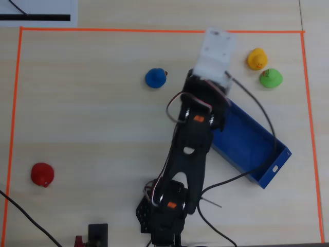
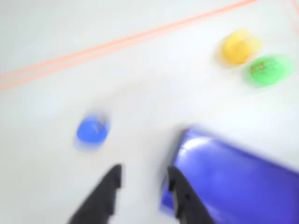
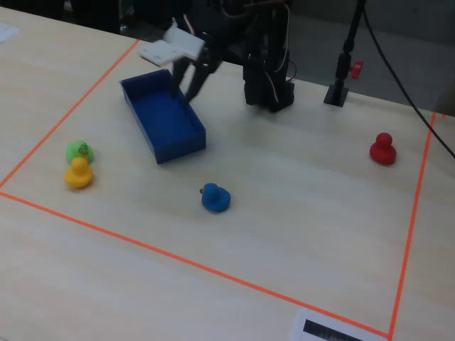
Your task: Grasp green duck and put it into box.
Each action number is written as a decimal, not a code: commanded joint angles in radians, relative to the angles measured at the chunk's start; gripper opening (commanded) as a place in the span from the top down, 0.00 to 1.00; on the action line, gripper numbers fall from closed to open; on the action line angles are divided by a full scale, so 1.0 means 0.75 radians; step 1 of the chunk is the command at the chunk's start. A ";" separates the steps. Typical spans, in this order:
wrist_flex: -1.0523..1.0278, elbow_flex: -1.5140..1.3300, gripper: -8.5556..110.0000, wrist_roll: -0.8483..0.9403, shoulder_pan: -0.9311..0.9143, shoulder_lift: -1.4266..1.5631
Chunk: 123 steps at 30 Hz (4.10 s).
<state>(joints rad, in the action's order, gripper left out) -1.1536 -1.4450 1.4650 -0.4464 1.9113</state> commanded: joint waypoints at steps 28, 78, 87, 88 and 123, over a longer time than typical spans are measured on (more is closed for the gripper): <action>0.540 1.354 0.66 0.006 -0.503 -1.599; 0.524 1.471 0.93 0.102 -0.546 -1.892; -0.131 1.276 0.93 0.031 -0.599 -1.168; -0.215 1.194 0.93 0.031 -0.610 -1.041; 0.724 -0.965 0.88 0.389 -0.796 -0.094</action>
<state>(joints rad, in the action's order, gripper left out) -0.6381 -2.1752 1.7349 -1.0262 1.8346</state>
